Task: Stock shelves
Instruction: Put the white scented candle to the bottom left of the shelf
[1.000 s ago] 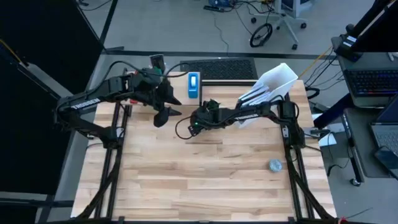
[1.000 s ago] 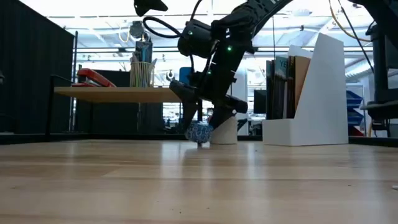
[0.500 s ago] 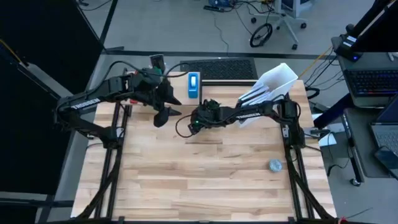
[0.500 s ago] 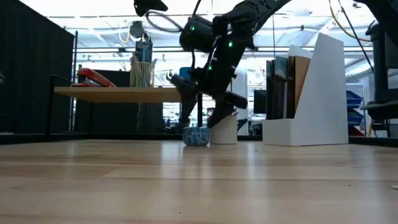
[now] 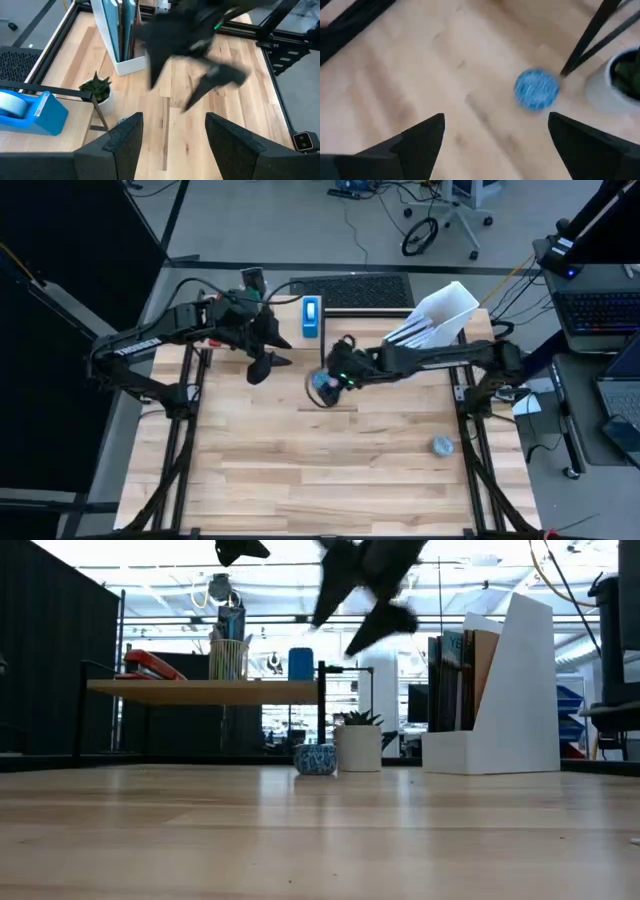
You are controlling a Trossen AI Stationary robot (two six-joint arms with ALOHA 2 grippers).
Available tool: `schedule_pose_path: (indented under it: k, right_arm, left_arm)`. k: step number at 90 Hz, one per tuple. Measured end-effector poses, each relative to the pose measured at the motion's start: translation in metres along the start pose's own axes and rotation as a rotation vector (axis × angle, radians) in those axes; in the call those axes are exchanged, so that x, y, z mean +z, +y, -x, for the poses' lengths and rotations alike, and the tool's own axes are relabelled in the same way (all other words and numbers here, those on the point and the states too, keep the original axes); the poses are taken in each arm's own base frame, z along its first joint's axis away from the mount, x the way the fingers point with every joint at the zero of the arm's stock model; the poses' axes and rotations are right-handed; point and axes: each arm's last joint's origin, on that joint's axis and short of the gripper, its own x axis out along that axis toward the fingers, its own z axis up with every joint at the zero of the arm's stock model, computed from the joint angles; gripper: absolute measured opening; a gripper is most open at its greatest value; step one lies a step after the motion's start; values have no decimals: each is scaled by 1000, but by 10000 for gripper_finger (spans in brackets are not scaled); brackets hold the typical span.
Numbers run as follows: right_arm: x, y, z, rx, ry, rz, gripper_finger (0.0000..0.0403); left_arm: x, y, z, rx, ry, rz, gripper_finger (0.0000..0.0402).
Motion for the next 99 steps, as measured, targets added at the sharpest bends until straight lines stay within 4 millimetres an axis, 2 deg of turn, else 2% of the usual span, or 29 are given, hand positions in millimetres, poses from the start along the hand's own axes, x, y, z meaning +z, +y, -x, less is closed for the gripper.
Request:
schedule_pose_path:
  k: [17,37,59,79,99]
  right_arm:
    - [-39,14,47,37,184,64,338]
    - [-87,11,74,-175,425,147,338]
    - [-134,7,75,-306,635,162,338]
    - [-177,-1,77,-323,664,94,338]
    - [-215,-17,81,-348,674,131,338]
  left_arm:
    - [0,0,0,0,0,-1,200]
    - [0,0,0,0,0,-1,200]
    - [0,0,0,0,-1,-1,200]
    - [0,0,0,0,-1,-1,200]
    - [0,0,0,0,-1,0,200]
